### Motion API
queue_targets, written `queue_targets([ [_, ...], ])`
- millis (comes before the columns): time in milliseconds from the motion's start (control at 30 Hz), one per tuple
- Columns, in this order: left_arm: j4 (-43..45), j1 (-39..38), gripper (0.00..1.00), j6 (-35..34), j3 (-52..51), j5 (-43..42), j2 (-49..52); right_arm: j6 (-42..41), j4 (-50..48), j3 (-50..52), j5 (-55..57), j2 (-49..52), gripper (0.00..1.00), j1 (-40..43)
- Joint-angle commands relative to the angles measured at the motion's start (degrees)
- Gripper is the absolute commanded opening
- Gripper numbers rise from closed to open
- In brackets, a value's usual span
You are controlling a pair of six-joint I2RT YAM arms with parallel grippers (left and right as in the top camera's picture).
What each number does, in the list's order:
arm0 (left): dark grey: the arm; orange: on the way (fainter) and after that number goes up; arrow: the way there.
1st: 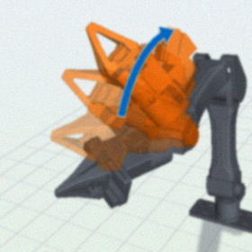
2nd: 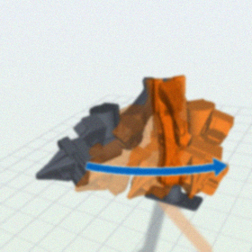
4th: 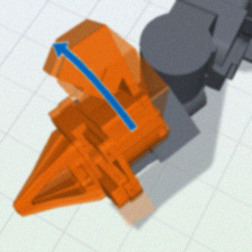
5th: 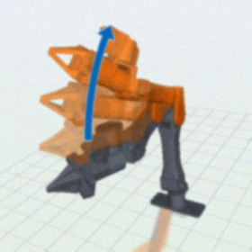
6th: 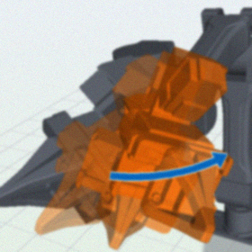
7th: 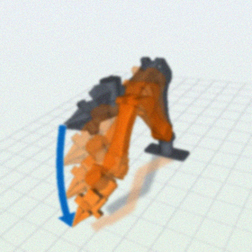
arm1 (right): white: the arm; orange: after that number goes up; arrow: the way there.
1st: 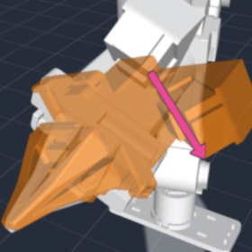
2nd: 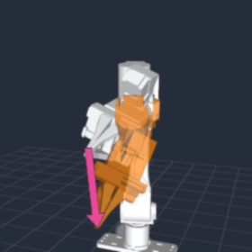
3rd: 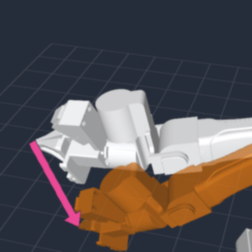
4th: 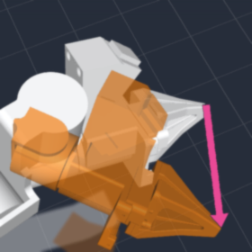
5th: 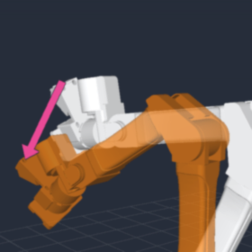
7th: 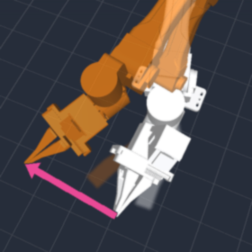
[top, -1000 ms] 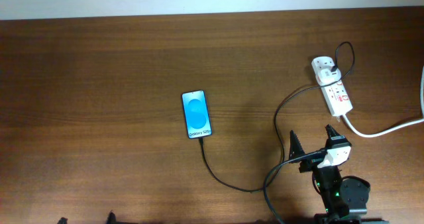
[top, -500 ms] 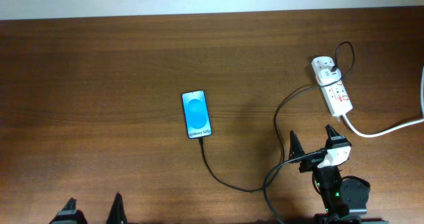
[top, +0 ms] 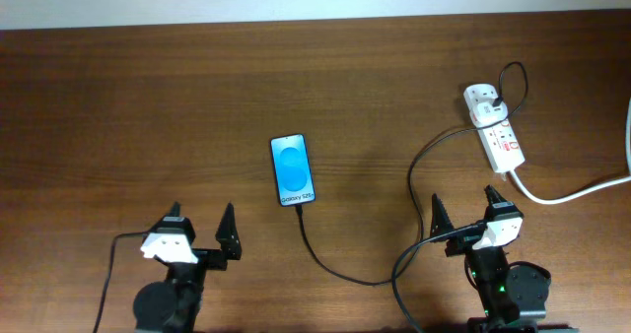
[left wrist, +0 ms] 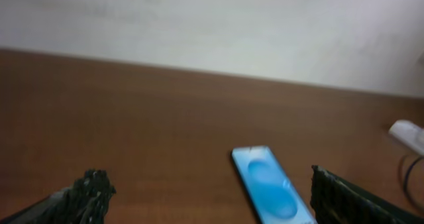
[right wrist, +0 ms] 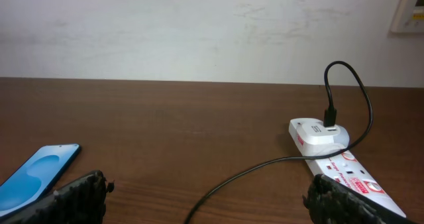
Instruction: Plug charger to phone and switch on socket
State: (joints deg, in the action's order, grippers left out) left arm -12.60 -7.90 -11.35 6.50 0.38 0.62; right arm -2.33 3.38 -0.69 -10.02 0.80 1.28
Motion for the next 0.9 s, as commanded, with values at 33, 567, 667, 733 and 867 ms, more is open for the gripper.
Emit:
queue_targets([
  [33,1.6,-0.2,0.99,0.7,-3.2,-0.8,-0.3,0.4,0.3,0.4,0.3,-0.5,0.98,-0.6],
  [567,7.8,-0.2,0.99,6.0,-6.0,-1.1,-0.3,0.4,0.3,0.4,0.3,-0.5,0.98,-0.6],
  [667,7.8,-0.2,0.99,13.0,-6.0,-1.1,-0.3,0.4,0.3,0.4,0.3,-0.5,0.98,-0.6],
  [733,7.9,-0.2,0.99,13.6,-6.0,-1.1,-0.3,0.4,0.3,0.4,0.3,-0.5,0.98,-0.6],
  [867,7.9,3.0,0.99,13.6,-6.0,-1.1,-0.3,0.4,0.3,0.4,0.3,-0.5,0.98,-0.6],
])
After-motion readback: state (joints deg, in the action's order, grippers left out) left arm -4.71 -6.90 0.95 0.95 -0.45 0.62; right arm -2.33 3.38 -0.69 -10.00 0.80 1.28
